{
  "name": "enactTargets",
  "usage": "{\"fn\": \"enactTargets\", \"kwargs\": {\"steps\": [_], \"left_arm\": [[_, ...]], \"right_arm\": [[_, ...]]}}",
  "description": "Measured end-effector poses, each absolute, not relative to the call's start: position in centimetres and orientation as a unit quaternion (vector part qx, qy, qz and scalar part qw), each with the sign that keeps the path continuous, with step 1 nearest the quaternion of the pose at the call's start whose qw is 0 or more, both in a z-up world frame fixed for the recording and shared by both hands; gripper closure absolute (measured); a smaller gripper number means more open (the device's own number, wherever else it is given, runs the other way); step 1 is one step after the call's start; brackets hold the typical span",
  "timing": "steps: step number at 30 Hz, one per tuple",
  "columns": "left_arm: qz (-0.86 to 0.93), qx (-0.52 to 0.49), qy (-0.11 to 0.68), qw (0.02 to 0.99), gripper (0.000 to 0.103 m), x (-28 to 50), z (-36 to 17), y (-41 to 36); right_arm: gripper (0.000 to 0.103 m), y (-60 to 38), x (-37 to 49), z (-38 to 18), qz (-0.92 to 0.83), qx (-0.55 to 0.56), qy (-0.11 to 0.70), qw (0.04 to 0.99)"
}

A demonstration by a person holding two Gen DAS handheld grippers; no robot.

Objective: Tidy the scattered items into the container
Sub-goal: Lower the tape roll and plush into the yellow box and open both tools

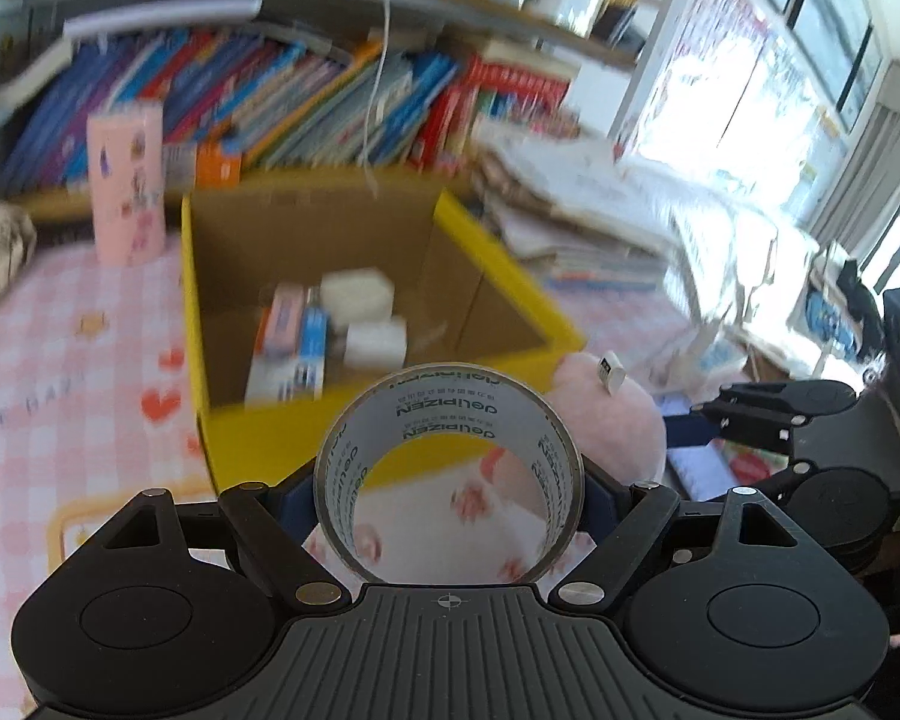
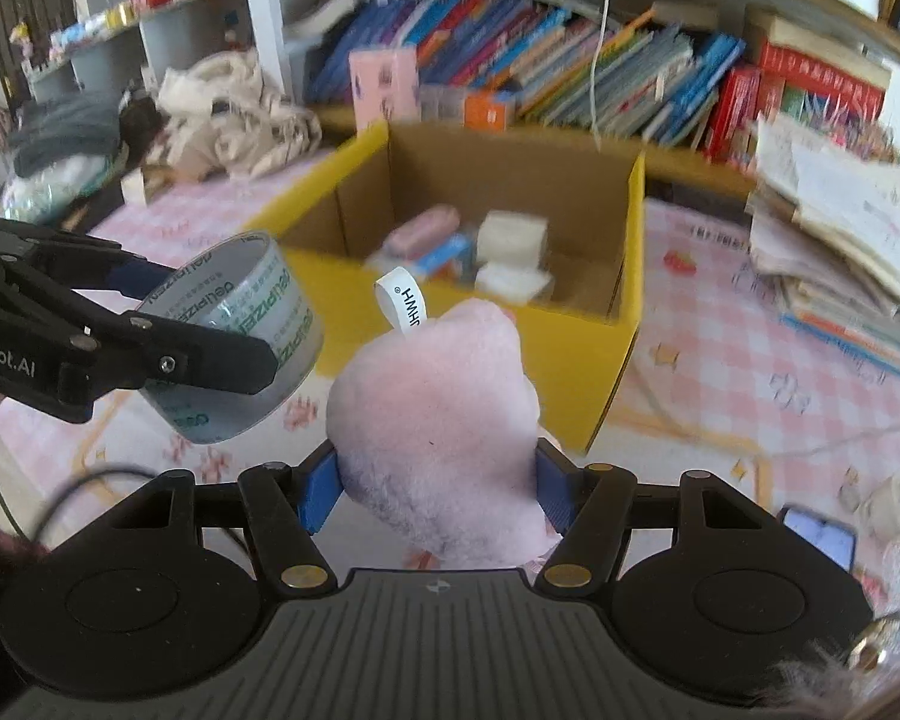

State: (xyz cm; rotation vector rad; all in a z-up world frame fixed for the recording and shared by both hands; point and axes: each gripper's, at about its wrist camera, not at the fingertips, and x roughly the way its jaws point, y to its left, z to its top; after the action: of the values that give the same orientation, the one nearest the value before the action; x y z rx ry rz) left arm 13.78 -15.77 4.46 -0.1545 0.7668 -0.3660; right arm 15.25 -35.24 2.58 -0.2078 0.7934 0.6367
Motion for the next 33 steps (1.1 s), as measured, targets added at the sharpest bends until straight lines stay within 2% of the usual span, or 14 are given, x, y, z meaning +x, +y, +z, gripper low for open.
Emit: {"fn": "enactTargets", "kwargs": {"steps": [7, 13, 25, 33], "left_arm": [[-0.174, -0.058, 0.328, 0.927, 0.019, 16.2, 7.2, -16.1], [-0.148, -0.05, 0.313, 0.937, 0.019, 19.7, 7.6, -15.4], [-0.085, 0.003, 0.362, 0.928, 0.019, 28.1, 3.0, -15.0], [-0.073, 0.009, 0.39, 0.918, 0.019, 31.6, 0.8, -15.3]], "right_arm": [[0.04, -34.9, 17.8, 6.6, 0.316, -0.101, 0.304, 0.893], [0.04, -32.7, 22.0, 7.5, 0.32, -0.121, 0.269, 0.9], [0.039, -27.0, 29.5, 0.5, 0.332, -0.205, 0.348, 0.852], [0.038, -26.6, 31.1, -1.3, 0.333, -0.208, 0.373, 0.841]]}}
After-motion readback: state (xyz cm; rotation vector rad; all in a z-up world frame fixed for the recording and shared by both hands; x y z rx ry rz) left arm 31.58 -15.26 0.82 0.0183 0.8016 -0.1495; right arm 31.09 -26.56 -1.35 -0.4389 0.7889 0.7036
